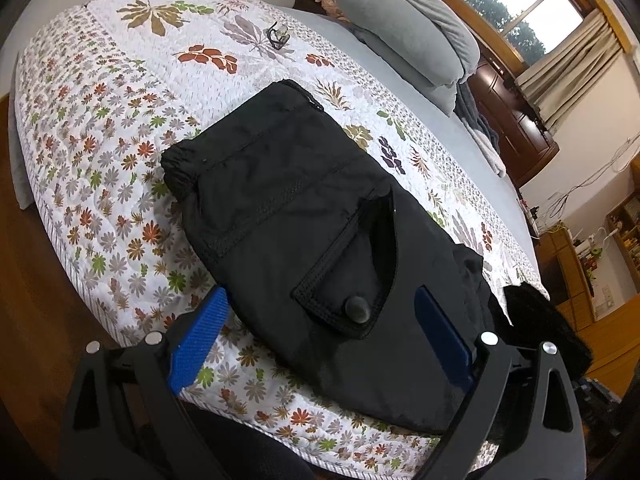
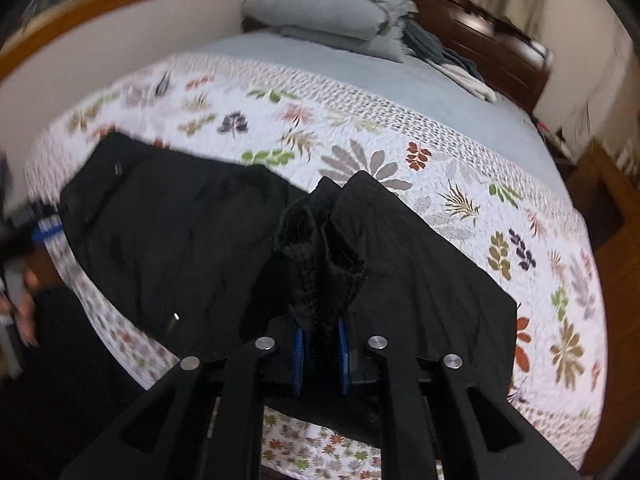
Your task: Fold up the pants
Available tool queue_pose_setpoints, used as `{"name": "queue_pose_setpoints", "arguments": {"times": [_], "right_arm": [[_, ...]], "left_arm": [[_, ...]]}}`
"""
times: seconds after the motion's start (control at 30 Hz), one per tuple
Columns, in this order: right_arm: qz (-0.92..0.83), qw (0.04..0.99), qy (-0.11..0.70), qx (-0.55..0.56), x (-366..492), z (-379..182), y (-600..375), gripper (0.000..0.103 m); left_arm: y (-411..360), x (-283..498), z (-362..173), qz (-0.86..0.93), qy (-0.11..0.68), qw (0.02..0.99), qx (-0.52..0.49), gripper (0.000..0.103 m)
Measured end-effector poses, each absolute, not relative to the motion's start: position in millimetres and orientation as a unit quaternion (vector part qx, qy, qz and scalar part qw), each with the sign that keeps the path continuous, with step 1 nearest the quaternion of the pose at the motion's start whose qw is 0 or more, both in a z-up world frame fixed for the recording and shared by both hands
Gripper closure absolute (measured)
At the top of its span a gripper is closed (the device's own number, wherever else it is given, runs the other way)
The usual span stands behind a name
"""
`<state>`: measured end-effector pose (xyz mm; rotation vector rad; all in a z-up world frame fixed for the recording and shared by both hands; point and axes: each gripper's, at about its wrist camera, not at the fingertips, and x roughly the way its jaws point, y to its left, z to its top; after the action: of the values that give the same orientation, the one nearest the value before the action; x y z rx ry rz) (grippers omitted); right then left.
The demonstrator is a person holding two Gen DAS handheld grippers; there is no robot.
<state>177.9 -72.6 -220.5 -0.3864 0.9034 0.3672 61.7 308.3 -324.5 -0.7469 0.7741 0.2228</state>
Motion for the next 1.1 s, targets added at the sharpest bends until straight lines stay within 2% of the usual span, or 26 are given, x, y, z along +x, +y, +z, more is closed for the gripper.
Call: {"name": "queue_pose_setpoints", "arguments": {"times": [0.4, 0.57, 0.67, 0.7, 0.83, 0.87, 0.97, 1.1], "right_arm": [[0.181, 0.816, 0.409, -0.366, 152, -293, -18, 0.089], [0.185, 0.802, 0.403, -0.400, 146, -315, -11, 0.088], [0.193, 0.801, 0.403, -0.397, 145, -321, -13, 0.084], [0.197, 0.802, 0.402, -0.396, 145, -321, -14, 0.079], [0.235, 0.803, 0.415, -0.357, 135, -304, -22, 0.066], [0.255, 0.806, 0.425, -0.323, 133, -291, -28, 0.066], [0.297, 0.816, 0.440, -0.230, 133, -255, -49, 0.053], [0.282, 0.831, 0.460, -0.134, 157, -237, -78, 0.052]], "left_arm": [[314, 59, -326, 0.097, 0.362, 0.848, -0.374, 0.009], [314, 59, -327, 0.096, 0.361, 0.847, -0.377, 0.009], [314, 59, -327, 0.095, 0.361, 0.847, -0.377, 0.009], [314, 59, -327, 0.096, 0.362, 0.847, -0.378, 0.009], [315, 59, -328, 0.095, 0.364, 0.846, -0.378, 0.009], [315, 59, -328, 0.095, 0.364, 0.845, -0.379, 0.009], [316, 60, -329, 0.094, 0.365, 0.844, -0.382, 0.009], [319, 59, -330, 0.092, 0.363, 0.841, -0.390, 0.009]]}}
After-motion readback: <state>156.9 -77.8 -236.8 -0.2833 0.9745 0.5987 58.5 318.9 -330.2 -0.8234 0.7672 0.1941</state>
